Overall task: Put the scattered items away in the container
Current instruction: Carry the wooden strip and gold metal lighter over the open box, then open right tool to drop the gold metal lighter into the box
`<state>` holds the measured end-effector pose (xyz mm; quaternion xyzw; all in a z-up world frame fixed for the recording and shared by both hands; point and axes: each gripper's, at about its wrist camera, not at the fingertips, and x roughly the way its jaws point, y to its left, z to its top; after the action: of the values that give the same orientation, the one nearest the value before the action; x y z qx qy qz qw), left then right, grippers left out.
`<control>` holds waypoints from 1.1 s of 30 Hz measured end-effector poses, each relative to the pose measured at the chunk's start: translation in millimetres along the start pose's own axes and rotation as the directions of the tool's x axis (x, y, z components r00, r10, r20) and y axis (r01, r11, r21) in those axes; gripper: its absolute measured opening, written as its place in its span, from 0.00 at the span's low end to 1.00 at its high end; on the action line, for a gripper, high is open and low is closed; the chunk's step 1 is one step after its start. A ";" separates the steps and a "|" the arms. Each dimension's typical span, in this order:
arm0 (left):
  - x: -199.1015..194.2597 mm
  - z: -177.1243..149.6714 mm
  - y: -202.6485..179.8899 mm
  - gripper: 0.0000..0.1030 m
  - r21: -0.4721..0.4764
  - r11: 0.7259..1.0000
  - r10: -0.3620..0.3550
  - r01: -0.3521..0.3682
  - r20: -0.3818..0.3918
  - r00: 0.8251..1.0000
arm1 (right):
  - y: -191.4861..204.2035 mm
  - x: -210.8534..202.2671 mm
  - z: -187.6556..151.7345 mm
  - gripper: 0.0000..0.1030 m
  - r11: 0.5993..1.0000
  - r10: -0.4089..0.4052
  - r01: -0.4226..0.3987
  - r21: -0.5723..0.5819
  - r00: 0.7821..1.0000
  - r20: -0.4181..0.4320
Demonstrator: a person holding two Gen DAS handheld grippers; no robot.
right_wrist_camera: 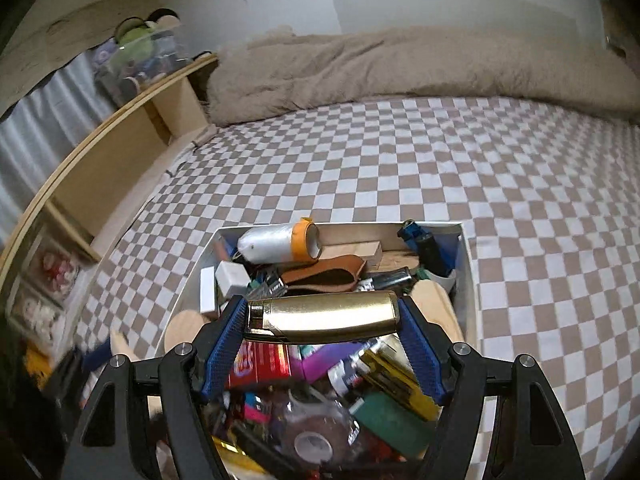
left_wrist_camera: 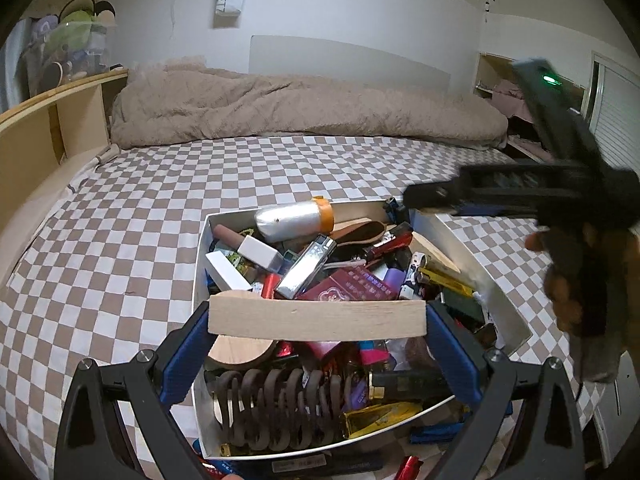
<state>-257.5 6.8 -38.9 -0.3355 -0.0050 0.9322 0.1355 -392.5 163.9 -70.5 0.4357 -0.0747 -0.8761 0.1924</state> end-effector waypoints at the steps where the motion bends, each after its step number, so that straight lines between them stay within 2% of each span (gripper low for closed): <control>1: 0.5 -0.1 0.8 0.97 -0.003 1.000 -0.005 0.005 0.001 1.000 | -0.3 4.9 2.9 0.73 1.000 -0.002 0.002 0.012 1.000 -0.007; 6: 1.4 -3.6 1.5 0.97 0.003 1.000 -0.030 0.030 0.009 0.999 | 3.0 31.9 11.4 0.73 0.998 -0.066 0.066 0.011 0.998 -0.023; 12: 5.5 -8.6 10.8 0.97 -0.020 0.999 -0.049 0.049 0.001 0.999 | -1.2 66.0 19.6 0.73 0.992 -0.080 0.085 0.092 0.995 -0.057; 17: 4.7 -9.2 15.2 0.97 -0.032 0.998 -0.055 0.055 0.005 0.998 | -8.1 83.2 31.3 0.73 0.987 -0.098 0.105 0.120 0.993 -0.059; 22: 5.6 -10.1 17.1 0.97 -0.051 0.996 -0.072 0.072 0.003 0.997 | -21.3 96.9 35.8 0.73 0.979 -0.125 0.140 0.147 0.987 -0.104; 26: 5.4 -10.7 15.7 0.97 -0.049 0.996 -0.072 0.072 0.000 0.997 | -32.2 100.7 36.2 0.73 0.979 -0.114 0.135 0.151 0.984 -0.138; 28: 5.3 -10.6 14.3 0.97 -0.047 0.997 -0.068 0.068 -0.002 0.998 | -34.5 93.3 38.6 0.81 0.979 -0.119 0.137 0.149 0.985 -0.123; 29: 5.2 -10.7 13.8 0.97 -0.048 0.997 -0.068 0.068 -0.005 0.998 | -34.6 89.4 40.2 0.90 0.980 -0.123 0.139 0.141 0.986 -0.115; 33: 5.3 -11.2 9.4 0.97 -0.046 0.997 -0.061 0.060 -0.023 0.998 | -32.5 67.5 39.1 0.92 0.989 -0.134 0.142 0.050 0.982 -0.132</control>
<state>-256.8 -1.8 -51.8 -0.3494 -0.0348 0.9232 0.1560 -469.1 165.1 -106.0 0.5007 -0.0578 -0.8550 0.1227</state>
